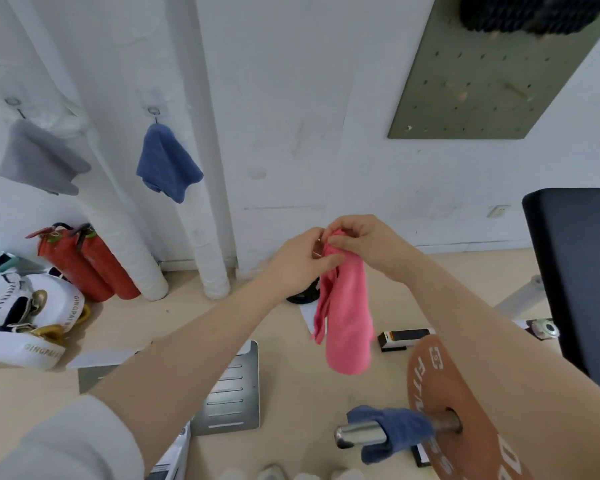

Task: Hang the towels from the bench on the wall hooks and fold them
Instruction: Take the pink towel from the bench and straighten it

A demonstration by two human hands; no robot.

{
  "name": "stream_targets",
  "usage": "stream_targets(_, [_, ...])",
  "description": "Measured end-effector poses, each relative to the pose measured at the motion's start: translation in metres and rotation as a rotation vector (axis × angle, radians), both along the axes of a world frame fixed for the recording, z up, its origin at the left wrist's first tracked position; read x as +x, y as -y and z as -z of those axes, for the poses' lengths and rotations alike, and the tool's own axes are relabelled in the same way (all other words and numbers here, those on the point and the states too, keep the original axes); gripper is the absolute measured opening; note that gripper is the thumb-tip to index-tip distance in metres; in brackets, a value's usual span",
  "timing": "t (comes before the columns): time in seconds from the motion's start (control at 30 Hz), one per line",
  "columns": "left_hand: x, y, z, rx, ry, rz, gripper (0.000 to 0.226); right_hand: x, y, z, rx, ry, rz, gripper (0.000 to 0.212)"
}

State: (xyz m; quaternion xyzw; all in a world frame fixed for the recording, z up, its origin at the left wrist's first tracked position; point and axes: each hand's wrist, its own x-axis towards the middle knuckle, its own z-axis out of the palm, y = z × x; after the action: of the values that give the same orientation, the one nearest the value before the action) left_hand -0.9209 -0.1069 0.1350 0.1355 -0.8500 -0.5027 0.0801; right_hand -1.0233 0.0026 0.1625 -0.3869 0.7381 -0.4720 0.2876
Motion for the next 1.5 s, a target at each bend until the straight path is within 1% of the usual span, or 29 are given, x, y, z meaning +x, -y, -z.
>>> stream_targets(0.07, [0.002, -0.002, 0.002, -0.080, 0.007, -0.016, 0.025, 0.000, 0.000, 0.001, -0.007, -0.023, 0.008, 0.023])
stream_targets(0.13, [0.007, 0.004, 0.003, -0.132, 0.004, -0.023, 0.021, 0.002, 0.001, 0.001, -0.032, -0.021, 0.028, 0.021])
stream_targets(0.23, [0.016, 0.014, 0.006, -0.218, 0.026, -0.021, 0.009, 0.005, 0.006, -0.002, -0.085, 0.040, 0.062, 0.019])
stream_targets(0.27, [0.019, 0.017, 0.006, -0.248, 0.048, -0.022, 0.010, 0.007, 0.009, -0.004, -0.108, 0.086, 0.070, 0.021])
stream_targets(0.3, [0.022, 0.019, 0.008, -0.267, 0.063, -0.028, 0.019, 0.009, 0.012, -0.005, -0.138, 0.148, 0.079, 0.023])
stream_targets(0.33, [0.025, 0.021, 0.010, -0.266, 0.076, -0.033, 0.024, 0.010, 0.014, -0.006, -0.176, 0.229, 0.090, 0.024])
stream_targets(0.4, [0.032, 0.027, 0.016, -0.236, 0.106, -0.054, 0.022, 0.013, 0.020, -0.009, -0.285, 0.430, 0.120, 0.024])
stream_targets(0.47, [0.040, 0.036, 0.024, -0.174, 0.146, -0.087, 0.023, 0.017, 0.026, -0.013, -0.384, 0.583, 0.175, 0.024])
stream_targets(0.53, [0.048, 0.046, 0.033, -0.114, 0.220, -0.121, 0.021, 0.018, 0.029, -0.017, -0.465, 0.680, 0.253, 0.023])
stream_targets(0.6, [0.057, 0.056, 0.043, -0.069, 0.307, -0.156, 0.014, 0.017, 0.029, -0.022, -0.534, 0.743, 0.326, 0.023])
stream_targets(0.63, [0.062, 0.061, 0.048, -0.044, 0.331, -0.181, 0.016, 0.015, 0.028, -0.022, -0.554, 0.760, 0.362, 0.022])
stream_targets(0.67, [0.065, 0.065, 0.051, -0.013, 0.334, -0.208, 0.026, 0.013, 0.027, -0.023, -0.566, 0.767, 0.405, 0.022])
stream_targets(0.7, [0.067, 0.070, 0.055, 0.033, 0.327, -0.241, 0.031, 0.009, 0.024, -0.021, -0.561, 0.759, 0.455, 0.022])
stream_targets(0.77, [0.068, 0.075, 0.056, 0.151, 0.273, -0.292, 0.026, 0.001, 0.020, -0.014, -0.494, 0.657, 0.567, 0.021])
stream_targets(0.83, [0.065, 0.078, 0.050, 0.173, 0.214, -0.302, 0.019, -0.007, 0.018, -0.004, -0.325, 0.408, 0.676, 0.020])
stream_targets(0.9, [0.060, 0.081, 0.044, 0.116, 0.138, -0.303, 0.021, -0.013, 0.015, 0.003, -0.210, 0.194, 0.791, 0.019])
stream_targets(0.97, [0.059, 0.085, 0.036, 0.117, 0.059, -0.301, 0.016, -0.019, 0.009, 0.008, -0.215, 0.112, 0.884, 0.022])
stream_targets(1.03, [0.062, 0.091, 0.029, 0.281, 0.025, -0.320, 0.009, -0.026, 0.001, 0.012, -0.212, 0.073, 0.924, 0.022])
stream_targets(1.1, [0.063, 0.095, 0.026, 0.534, 0.000, -0.374, 0.011, -0.032, -0.005, 0.018, -0.147, 0.009, 0.895, 0.019])
stream_targets(1.17, [0.057, 0.092, 0.025, 0.731, -0.027, -0.504, 0.012, -0.033, -0.005, 0.024, -0.002, -0.119, 0.818, 0.019])
stream_targets(1.23, [0.047, 0.083, 0.021, 0.858, 0.011, -0.658, 0.027, -0.029, 0.000, 0.028, 0.141, -0.226, 0.736, 0.020])
stream_targets(1.27, [0.042, 0.077, 0.020, 0.896, 0.033, -0.689, 0.031, -0.024, 0.004, 0.029, 0.190, -0.247, 0.693, 0.020])
stream_targets(1.33, [0.032, 0.063, 0.015, 0.929, 0.033, -0.654, 0.025, -0.008, 0.013, 0.030, 0.251, -0.229, 0.600, 0.018])
stream_targets(1.37, [0.028, 0.057, 0.012, 0.921, 0.026, -0.627, 0.022, 0.001, 0.017, 0.028, 0.265, -0.189, 0.539, 0.017])
stream_targets(1.43, [0.022, 0.046, 0.008, 0.841, 0.011, -0.579, 0.023, 0.019, 0.023, 0.021, 0.223, -0.017, 0.377, 0.014])
stream_targets(1.5, [0.021, 0.037, 0.005, 0.743, -0.005, -0.505, 0.023, 0.034, 0.028, 0.011, 0.114, 0.191, 0.229, 0.017])
